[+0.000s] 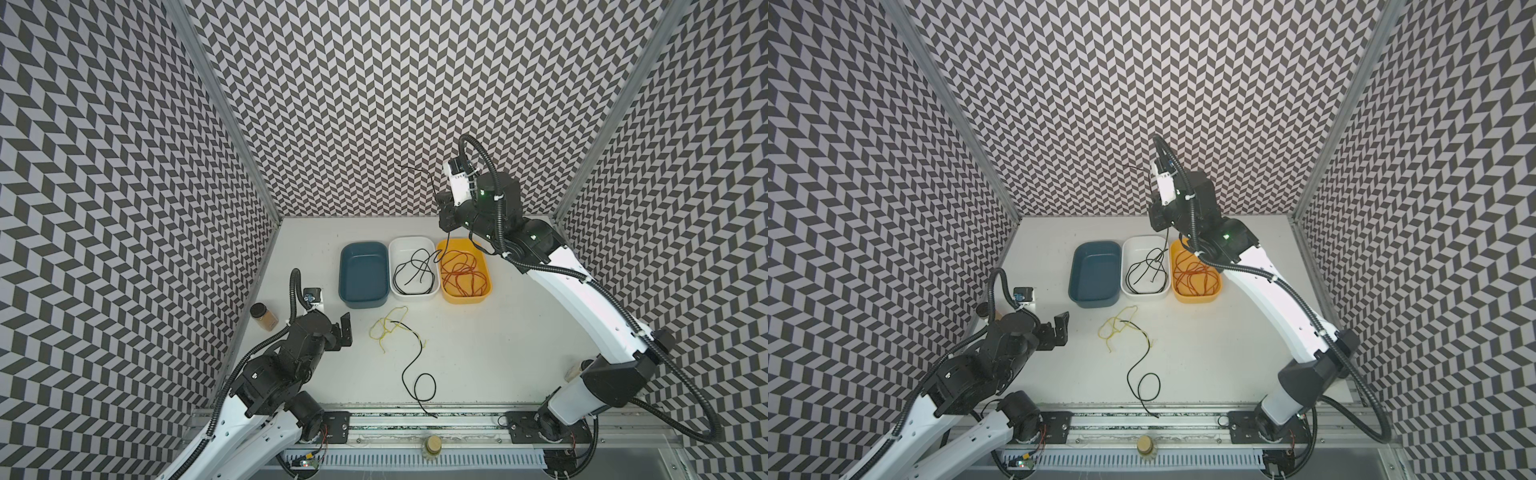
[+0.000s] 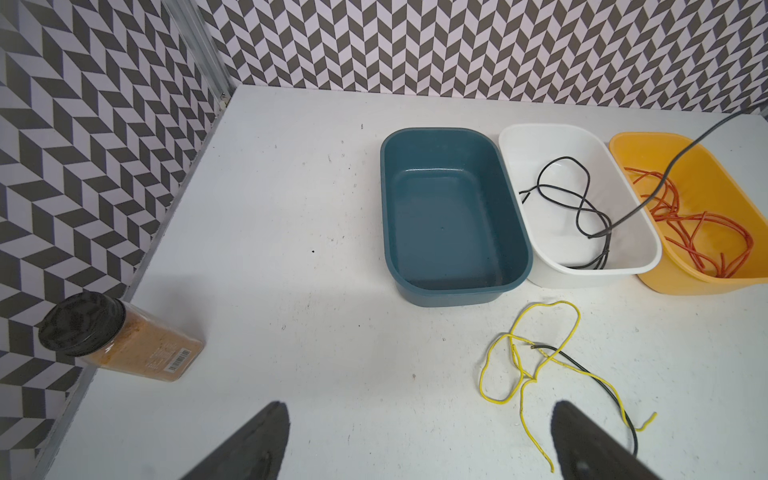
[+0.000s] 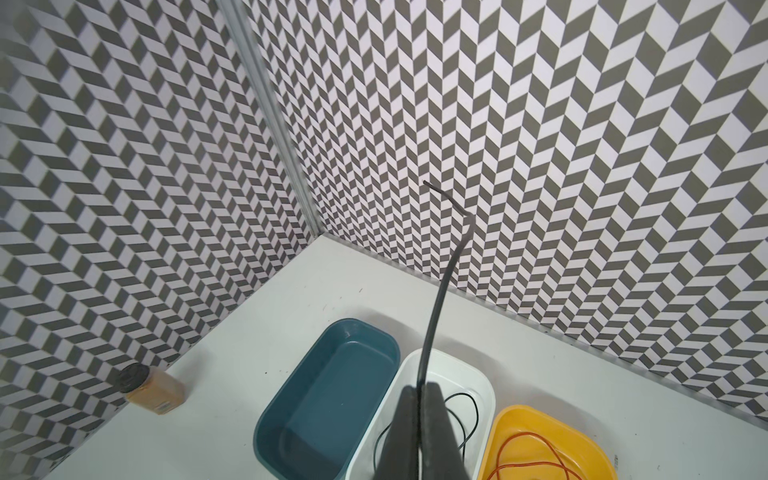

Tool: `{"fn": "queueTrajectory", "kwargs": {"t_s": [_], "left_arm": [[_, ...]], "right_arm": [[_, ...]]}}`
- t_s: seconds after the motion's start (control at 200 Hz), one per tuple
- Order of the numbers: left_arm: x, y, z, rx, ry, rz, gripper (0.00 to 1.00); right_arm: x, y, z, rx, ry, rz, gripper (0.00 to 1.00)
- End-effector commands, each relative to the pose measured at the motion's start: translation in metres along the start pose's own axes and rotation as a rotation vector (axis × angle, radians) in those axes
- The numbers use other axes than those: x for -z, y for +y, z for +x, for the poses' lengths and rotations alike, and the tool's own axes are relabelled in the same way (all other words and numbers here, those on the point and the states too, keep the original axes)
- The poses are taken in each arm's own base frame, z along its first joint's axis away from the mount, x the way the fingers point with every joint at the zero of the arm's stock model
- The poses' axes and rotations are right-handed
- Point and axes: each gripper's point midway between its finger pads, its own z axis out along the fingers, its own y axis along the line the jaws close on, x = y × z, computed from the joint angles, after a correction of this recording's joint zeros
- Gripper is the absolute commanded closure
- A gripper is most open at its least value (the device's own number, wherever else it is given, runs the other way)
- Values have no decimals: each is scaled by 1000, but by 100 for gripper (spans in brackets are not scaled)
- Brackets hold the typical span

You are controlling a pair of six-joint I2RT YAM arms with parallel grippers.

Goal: Untangle the cables
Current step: 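Lower the black wire into the white bin with the right gripper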

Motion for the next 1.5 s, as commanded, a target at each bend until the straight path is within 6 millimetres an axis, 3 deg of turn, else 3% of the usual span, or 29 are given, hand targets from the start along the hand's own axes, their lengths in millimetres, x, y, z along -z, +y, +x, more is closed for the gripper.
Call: {"fn": "queueTrajectory", "kwargs": {"t_s": [0.0, 0.3, 0.616, 0.976, 1.177, 1.362, 1.492], "left_arm": [[-2, -2, 2, 3, 1, 5, 0], [-4, -3, 3, 2, 9, 9, 0], [-4, -3, 3, 2, 10, 12, 0], [-6, -4, 3, 2, 13, 17, 0], [-5, -4, 3, 5, 10, 17, 0], [-6, -4, 4, 1, 17, 18, 0], [-7, -4, 4, 3, 16, 18, 0]], "right_arm": [[-20, -3, 3, -34, -15, -28, 100], [-66, -4, 85, -111, 100, -56, 100], [-90, 14, 134, -190, 185, -128, 100], [-108, -9, 193, -228, 247, -4, 100], [-114, -8, 199, -259, 247, -9, 100], [-122, -6, 180, -330, 199, -10, 100], [-127, -18, 176, -357, 156, 57, 100]]}}
